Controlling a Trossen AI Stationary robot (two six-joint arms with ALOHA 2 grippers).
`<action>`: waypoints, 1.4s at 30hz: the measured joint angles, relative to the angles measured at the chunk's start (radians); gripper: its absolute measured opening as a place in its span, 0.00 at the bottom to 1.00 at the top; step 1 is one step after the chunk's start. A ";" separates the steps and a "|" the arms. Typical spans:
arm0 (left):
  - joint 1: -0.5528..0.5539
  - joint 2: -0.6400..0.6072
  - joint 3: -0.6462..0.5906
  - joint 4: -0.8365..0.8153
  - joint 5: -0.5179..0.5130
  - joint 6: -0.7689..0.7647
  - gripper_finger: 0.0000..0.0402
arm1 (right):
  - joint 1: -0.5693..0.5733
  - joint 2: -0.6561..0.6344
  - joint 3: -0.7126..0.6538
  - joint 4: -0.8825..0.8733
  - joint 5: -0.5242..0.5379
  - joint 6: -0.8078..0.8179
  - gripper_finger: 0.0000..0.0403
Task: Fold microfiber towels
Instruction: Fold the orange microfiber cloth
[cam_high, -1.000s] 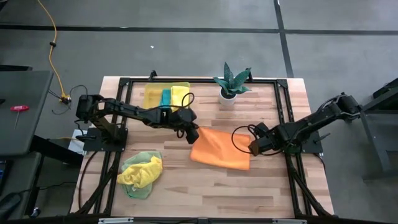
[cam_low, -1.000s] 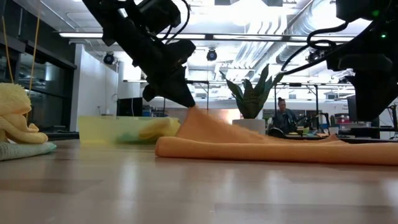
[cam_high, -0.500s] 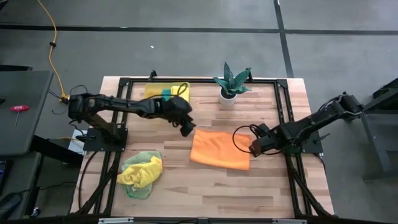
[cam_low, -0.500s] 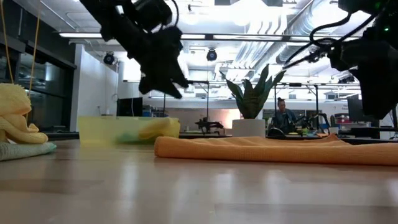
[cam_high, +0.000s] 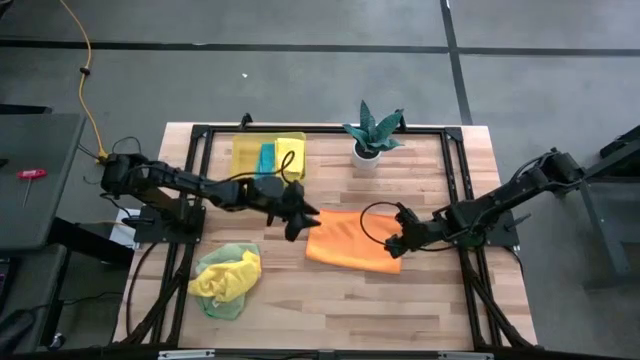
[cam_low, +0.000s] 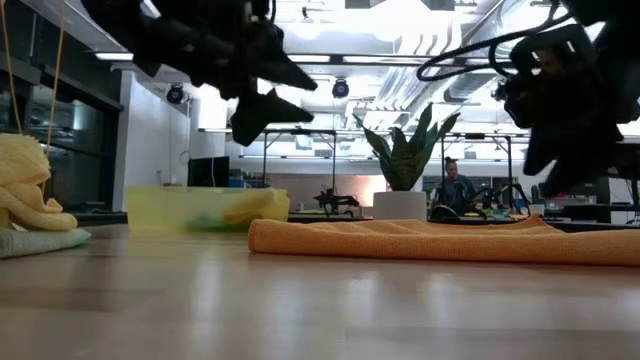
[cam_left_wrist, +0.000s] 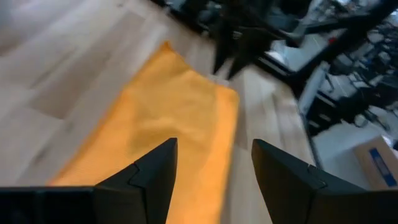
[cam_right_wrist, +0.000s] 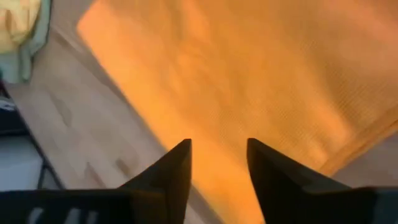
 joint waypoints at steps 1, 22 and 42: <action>-0.012 0.000 0.001 0.005 -0.003 0.000 0.49 | -0.003 0.000 0.011 -0.026 0.017 -0.013 0.32; -0.097 0.301 0.051 0.069 -0.050 -0.053 0.38 | -0.230 0.124 0.026 -0.177 -0.084 -0.254 0.00; -0.179 0.490 0.126 0.123 -0.138 -0.158 0.03 | -0.489 0.242 0.029 -0.052 -0.035 -0.604 0.00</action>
